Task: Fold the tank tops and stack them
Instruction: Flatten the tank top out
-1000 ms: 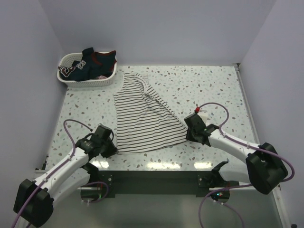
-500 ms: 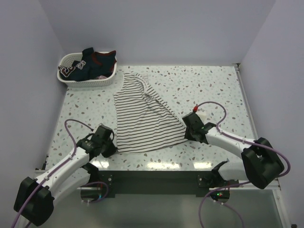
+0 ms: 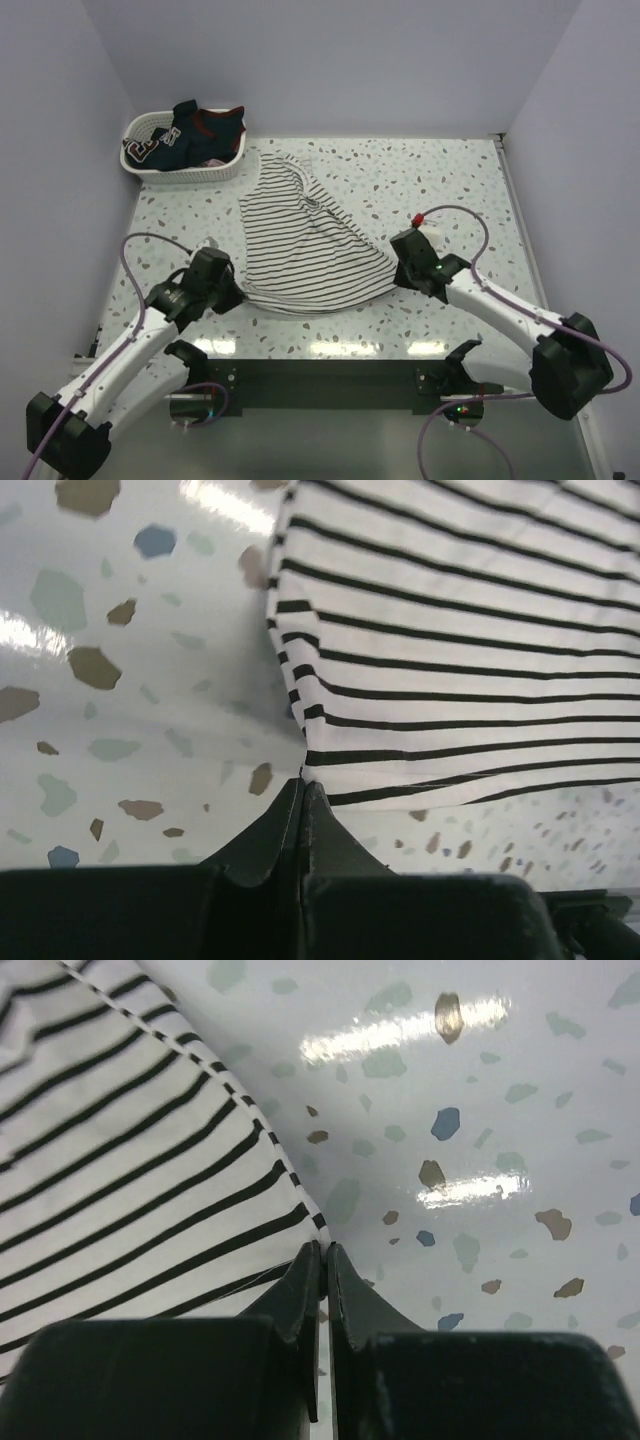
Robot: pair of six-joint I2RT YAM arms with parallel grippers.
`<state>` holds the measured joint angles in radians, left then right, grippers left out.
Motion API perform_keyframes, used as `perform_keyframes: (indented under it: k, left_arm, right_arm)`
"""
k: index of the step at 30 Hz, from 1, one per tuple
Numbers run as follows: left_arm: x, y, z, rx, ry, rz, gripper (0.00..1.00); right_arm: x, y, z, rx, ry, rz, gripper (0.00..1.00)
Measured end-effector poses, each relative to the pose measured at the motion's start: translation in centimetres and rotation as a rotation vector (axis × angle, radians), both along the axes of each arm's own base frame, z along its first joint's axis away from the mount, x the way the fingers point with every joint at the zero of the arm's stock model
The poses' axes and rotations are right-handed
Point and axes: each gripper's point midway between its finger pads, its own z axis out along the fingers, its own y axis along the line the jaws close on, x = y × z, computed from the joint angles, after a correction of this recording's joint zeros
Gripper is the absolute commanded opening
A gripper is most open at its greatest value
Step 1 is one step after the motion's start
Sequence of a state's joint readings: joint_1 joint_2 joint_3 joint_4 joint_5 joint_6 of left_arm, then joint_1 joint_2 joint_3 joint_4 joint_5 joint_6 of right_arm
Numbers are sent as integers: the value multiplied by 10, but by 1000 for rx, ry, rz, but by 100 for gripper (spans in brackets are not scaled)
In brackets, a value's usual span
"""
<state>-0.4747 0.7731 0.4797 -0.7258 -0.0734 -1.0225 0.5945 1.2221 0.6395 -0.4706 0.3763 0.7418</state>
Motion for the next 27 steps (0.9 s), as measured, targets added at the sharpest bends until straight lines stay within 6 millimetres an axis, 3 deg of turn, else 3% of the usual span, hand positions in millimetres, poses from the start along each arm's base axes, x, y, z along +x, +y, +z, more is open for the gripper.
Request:
perform_keyframes:
  k: [2,4,7,8,9,12,15,17,19,22,24,27]
  left_arm:
    - [16,-4,38,-16,-86,-10,0]
    - [33,-9,89,-41,-198,-13,0]
    - [51,-10,171,-78,-379,-10,0]
    - [54,-9,203,-92,-451,-8,0]
    - [56,-7,237,-110,-521,-3,0]
    - [53,2,343,-165,-746,17,0]
    - [41,14,429,-225,-950,44,0]
    - [29,23,473,-259,-1065,60,0]
    - [19,28,503,-289,-1143,65,0]
    - [16,29,529,-310,-1208,63,0]
    - [25,24,535,-311,-1221,62,0]
    - [51,14,528,-285,-1202,66,0]
  right_arm:
    - [6,4,30,39,-59,3,0]
    - [13,9,72,96,-145,5,0]
    - [18,12,152,194,-298,10,0]
    - [18,12,190,239,-370,13,0]
    - [18,12,208,263,-407,14,0]
    - [7,5,297,361,-564,22,0]
    - [-8,-5,377,453,-713,27,0]
    - [-20,-12,425,514,-810,36,0]
    - [-35,-20,464,569,-893,52,0]
    - [-49,-27,502,613,-977,71,0]
    - [-51,-28,514,618,-1004,81,0]
    - [-37,-23,510,576,-993,75,0]
